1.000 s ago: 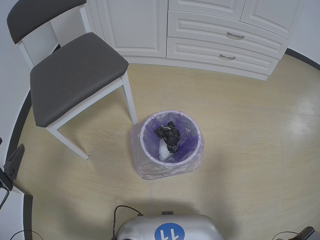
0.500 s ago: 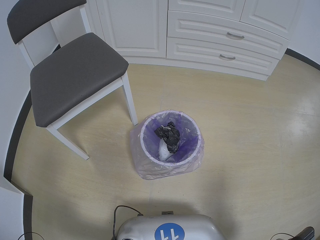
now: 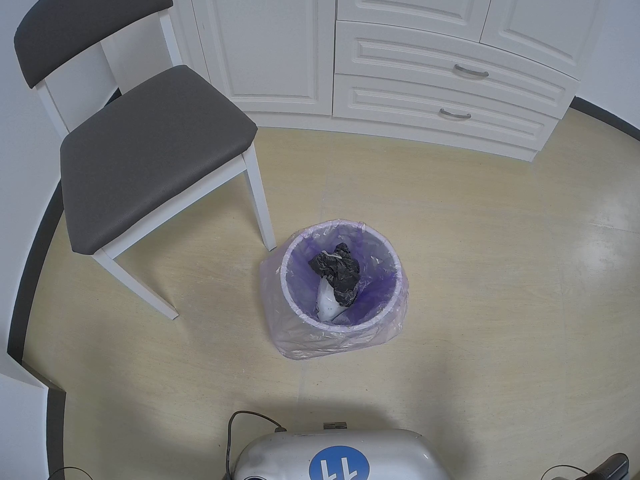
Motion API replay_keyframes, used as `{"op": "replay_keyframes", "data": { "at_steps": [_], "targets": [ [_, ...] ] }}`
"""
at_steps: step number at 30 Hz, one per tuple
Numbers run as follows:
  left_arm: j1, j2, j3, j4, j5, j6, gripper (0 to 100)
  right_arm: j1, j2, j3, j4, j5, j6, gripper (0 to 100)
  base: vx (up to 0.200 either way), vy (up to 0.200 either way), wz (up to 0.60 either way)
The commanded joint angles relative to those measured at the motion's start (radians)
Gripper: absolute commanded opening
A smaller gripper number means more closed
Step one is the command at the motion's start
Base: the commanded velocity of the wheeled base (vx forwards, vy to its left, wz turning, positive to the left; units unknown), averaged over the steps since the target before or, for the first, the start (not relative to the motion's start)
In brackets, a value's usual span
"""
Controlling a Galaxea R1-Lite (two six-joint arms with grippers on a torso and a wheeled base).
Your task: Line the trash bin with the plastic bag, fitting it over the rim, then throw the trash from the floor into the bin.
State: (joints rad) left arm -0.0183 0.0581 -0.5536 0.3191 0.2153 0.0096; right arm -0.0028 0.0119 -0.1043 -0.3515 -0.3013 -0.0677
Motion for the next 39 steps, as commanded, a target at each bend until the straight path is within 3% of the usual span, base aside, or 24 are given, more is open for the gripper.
{"op": "replay_keyframes", "data": {
  "at_steps": [1, 10, 15, 18, 26, 30, 35, 39],
  "targets": [
    [0.014, -0.058, 0.081, -0.048, -0.007, -0.002, 100, 0.0, -0.012, 0.086, -0.087, 0.021, -0.001, 100, 0.0, 0.0, 0.0],
    [0.014, -0.058, 0.314, -0.315, -0.014, 0.01, 100, 0.0, -0.012, 0.104, -0.167, 0.048, 0.005, 100, 0.0, 0.0, 0.0],
    [0.014, -0.057, 0.547, -0.457, -0.03, 0.026, 100, 0.0, -0.012, 0.104, -0.192, 0.048, 0.016, 100, 0.0, 0.0, 0.0],
    [0.015, -0.057, 0.551, -0.373, -0.037, 0.027, 100, 0.0, -0.012, 0.104, -0.193, 0.05, 0.016, 100, 0.0, 0.0, 0.0],
    [0.015, -0.057, 0.554, -0.37, -0.094, 0.01, 100, 0.0, -0.012, 0.104, -0.161, 0.056, 0.016, 100, 0.0, 0.0, 0.0],
    [0.015, -0.057, 0.552, -0.362, -0.102, 0.004, 100, 0.0, -0.012, 0.104, -0.126, 0.077, 0.014, 100, 0.0, 0.0, 0.0],
    [0.014, -0.057, 0.554, -0.322, -0.198, -0.008, 100, 0.0, -0.012, 0.104, -0.026, 0.156, 0.008, 100, 0.0, 0.0, 0.0],
    [0.014, -0.058, 0.546, -0.295, -0.218, 0.007, 100, 0.0, -0.012, 0.104, 0.04, 0.174, 0.005, 100, 0.0, 0.0, 0.0]
  ]
}}
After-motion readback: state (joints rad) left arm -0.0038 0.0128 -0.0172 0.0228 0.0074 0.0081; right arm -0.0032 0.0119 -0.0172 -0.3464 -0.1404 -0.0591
